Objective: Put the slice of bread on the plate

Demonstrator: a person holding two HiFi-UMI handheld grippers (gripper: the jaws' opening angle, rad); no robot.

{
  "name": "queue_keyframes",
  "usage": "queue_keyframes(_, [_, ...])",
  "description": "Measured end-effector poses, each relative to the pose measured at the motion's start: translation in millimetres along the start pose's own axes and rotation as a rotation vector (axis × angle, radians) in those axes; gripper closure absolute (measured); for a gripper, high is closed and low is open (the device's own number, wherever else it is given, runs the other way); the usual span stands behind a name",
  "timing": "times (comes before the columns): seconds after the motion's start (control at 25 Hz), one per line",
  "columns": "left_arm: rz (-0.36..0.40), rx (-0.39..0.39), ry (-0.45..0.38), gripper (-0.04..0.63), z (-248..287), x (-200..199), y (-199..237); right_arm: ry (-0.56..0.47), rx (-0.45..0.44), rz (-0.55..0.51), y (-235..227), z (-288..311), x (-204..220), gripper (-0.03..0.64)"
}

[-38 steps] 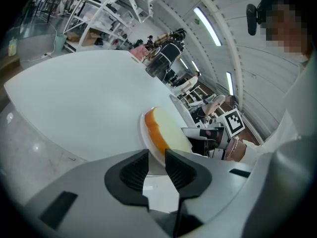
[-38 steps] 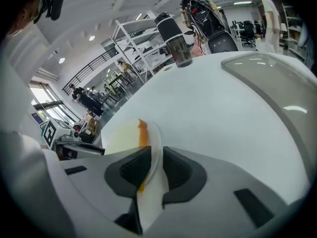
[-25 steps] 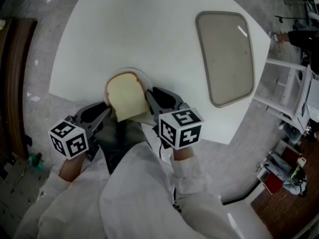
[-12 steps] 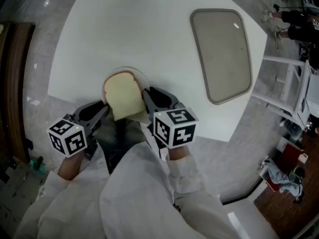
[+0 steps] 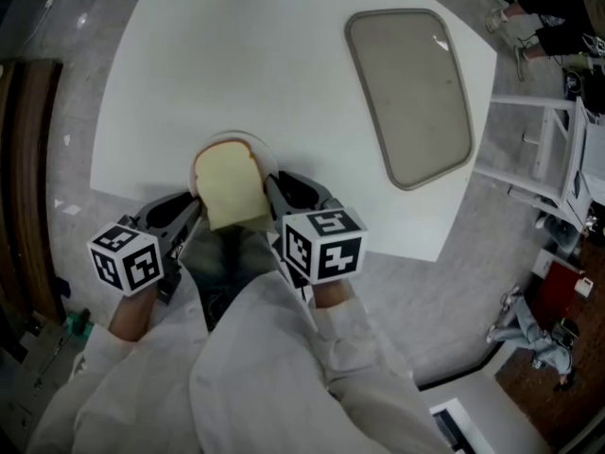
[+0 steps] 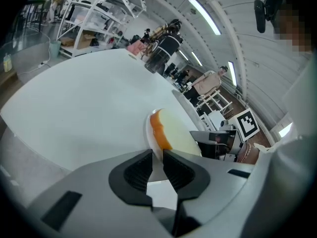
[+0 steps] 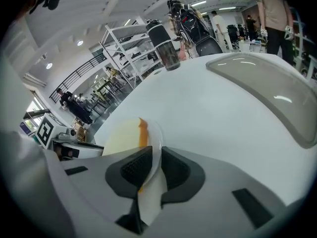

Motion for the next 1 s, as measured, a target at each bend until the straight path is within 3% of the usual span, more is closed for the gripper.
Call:
queue_keyframes(0.64, [0.086, -0.013, 0.019, 0.523, -8.5, -9.7, -13.4, -0.034, 0.046, 0.065, 10.8, -20.4, 9.8, 0.558])
queue_keyframes(1.0, [0.232, 0.063, 0.078, 0.523, -11.6, -31.8, -36.8, -0.151, 0.149, 0.146, 18.9, -53.0, 2.4, 0.561])
Point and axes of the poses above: the fingertips, and each gripper's own axes: z forward along the fingers, y to its left, x out of its underside, the point moved 5 cm from there along -z, backward along the fingers, and after that the axes turned 15 degrees about -z, right-handed, at the moved point
